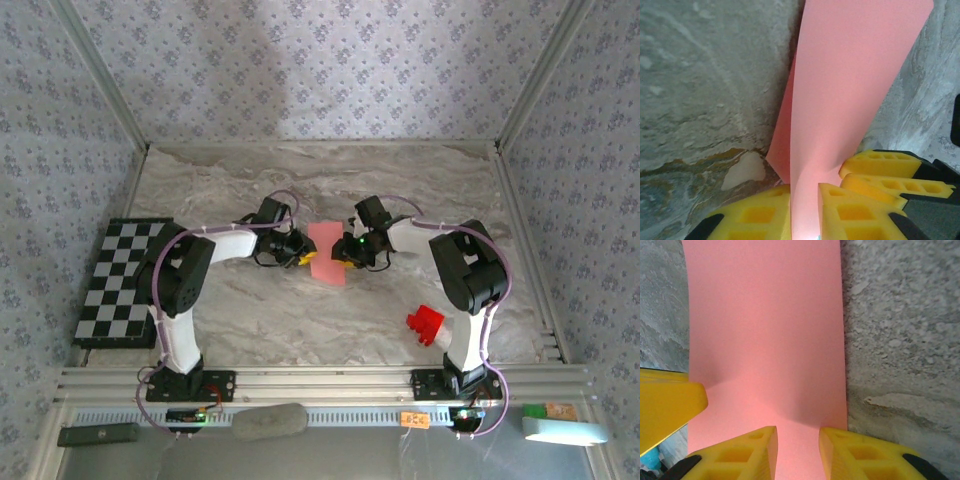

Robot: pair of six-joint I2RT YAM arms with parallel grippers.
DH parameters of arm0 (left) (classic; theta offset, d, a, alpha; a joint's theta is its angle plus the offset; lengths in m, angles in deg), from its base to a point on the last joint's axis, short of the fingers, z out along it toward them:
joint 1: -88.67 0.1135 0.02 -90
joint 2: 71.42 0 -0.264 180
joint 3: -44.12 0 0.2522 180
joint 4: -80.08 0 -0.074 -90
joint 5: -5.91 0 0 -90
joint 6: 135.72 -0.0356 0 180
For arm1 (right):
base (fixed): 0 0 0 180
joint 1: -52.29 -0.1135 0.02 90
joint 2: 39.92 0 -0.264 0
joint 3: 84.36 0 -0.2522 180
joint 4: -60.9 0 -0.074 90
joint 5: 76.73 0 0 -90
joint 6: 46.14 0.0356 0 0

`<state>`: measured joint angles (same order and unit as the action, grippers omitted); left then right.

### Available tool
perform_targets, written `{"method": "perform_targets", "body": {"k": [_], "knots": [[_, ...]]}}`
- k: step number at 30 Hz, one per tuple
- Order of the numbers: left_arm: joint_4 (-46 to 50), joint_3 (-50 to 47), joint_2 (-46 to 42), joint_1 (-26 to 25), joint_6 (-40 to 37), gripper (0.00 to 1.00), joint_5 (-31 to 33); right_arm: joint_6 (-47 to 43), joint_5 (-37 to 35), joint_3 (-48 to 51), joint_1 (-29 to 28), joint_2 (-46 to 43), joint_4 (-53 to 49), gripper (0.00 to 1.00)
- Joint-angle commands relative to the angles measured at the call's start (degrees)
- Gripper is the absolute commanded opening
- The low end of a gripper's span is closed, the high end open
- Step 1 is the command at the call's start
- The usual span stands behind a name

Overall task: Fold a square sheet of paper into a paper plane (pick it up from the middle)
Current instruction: Third fold the triangle at the center of the table.

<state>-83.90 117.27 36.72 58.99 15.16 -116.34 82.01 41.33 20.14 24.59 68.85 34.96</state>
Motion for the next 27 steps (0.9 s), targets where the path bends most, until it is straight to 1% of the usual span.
{"method": "perform_targets", "body": {"k": [1,5,9,13,16,19,23,27], "knots": [[-0.5,1.4,1.4,-0.1,-0.9,0.17,-1.9,-1.1,-5.7,2.5,0.6,3.6,-2.3,0.33],[-0.2,1.3,1.4,0.0,-0.9,0.12,-1.7,-1.7,-5.8,1.9,0.6,2.6,-2.0,0.34],[0.7,1.1,0.7,0.0,-0.7,0.07,-1.1,-6.9,-5.0,0.6,0.7,-0.1,-1.3,0.37],[2.4,1.2,-0.5,0.0,-0.4,0.04,0.2,-12.5,-4.7,1.0,0.3,-6.0,1.6,0.49],[3.9,1.1,-1.7,0.2,0.5,0.04,1.7,-16.6,-7.2,3.0,-0.4,-10.4,4.3,0.58],[4.3,0.3,-3.2,0.6,1.5,0.04,3.2,-20.9,-11.5,5.7,-1.7,-14.7,7.0,0.68],[4.2,-1.4,-5.5,1.6,2.8,0.03,4.6,-26.2,-19.6,9.1,-5.0,-19.6,10.1,0.77],[4.1,-2.9,-7.5,2.4,3.9,0.04,5.3,-33.7,-23.7,13.0,-9.0,-23.0,15.2,0.85]]}}
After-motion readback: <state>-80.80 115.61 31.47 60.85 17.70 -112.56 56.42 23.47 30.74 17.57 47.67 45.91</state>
